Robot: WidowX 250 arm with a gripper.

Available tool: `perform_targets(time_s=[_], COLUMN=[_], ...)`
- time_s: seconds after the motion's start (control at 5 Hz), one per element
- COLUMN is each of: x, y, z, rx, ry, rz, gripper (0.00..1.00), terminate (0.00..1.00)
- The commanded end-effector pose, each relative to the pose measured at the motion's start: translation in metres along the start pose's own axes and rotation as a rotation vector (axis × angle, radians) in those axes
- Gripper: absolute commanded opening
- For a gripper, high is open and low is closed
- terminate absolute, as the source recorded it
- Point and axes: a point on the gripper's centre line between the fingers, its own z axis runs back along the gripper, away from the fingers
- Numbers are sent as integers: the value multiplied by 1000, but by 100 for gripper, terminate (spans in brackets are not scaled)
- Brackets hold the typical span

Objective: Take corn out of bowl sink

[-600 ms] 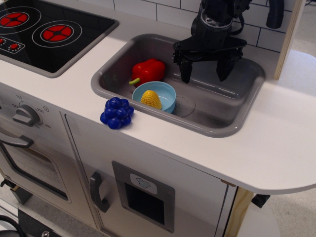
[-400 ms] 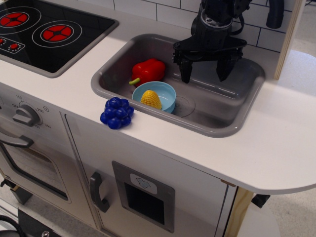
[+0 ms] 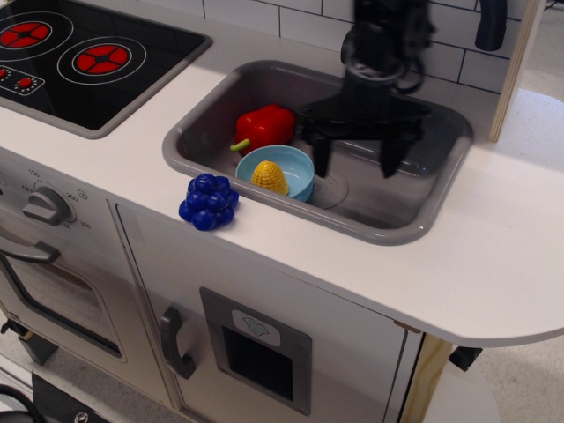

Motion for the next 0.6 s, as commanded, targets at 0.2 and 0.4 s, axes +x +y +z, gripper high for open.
perform_targets(time_s=[0.2,0.4], x=[37,33], y=[52,55], z=[29,19], rx=[-22,-11], ry=[-101,-81], rz=[-38,-84], gripper=[100,100], terminate=[0,0])
